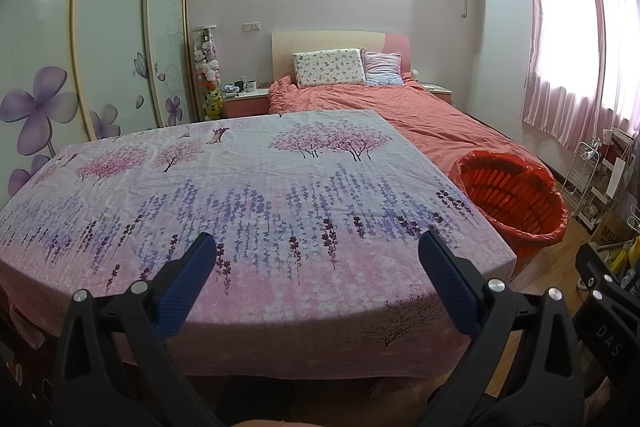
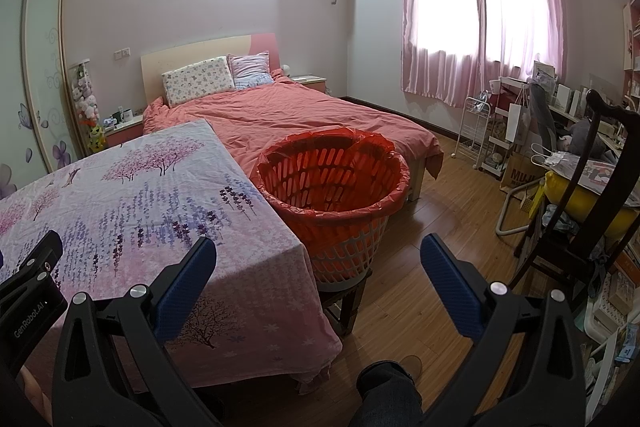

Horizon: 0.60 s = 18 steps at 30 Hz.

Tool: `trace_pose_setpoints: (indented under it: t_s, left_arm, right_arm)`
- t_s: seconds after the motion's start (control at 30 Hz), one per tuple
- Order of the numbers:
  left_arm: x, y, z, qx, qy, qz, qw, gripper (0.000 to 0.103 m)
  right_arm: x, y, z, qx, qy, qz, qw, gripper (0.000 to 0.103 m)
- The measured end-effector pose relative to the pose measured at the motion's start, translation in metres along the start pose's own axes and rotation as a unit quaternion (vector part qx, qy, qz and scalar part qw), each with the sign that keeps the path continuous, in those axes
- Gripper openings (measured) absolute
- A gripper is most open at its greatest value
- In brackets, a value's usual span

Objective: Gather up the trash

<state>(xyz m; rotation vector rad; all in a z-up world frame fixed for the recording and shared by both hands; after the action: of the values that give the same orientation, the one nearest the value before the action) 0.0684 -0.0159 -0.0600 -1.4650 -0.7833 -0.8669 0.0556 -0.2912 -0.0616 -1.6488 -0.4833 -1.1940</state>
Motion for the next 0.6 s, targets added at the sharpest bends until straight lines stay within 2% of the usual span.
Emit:
trace_pose_setpoints:
  t_s: [0.6]
  left_arm:
    - [-0.0014,0.0010,0.0023,0.001,-0.003,0.003,1.0000,0.099]
  right_arm:
    - [0.0006,-0.0001,0.0002,0.000,0.000,0.000,1.000,0.101]
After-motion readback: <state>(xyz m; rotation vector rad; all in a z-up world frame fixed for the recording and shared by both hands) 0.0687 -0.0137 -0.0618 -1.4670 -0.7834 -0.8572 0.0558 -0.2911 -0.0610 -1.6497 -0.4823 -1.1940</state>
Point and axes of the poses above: each gripper's, at about its wrist camera, not at the fingertips, and y roughly the way its jaws point, z to its left, x to its top, the point moved 10 cm from there along y, roughly the way its jaws point, and after that the axes turned 5 degrees about -x, right-handed, at the moved point
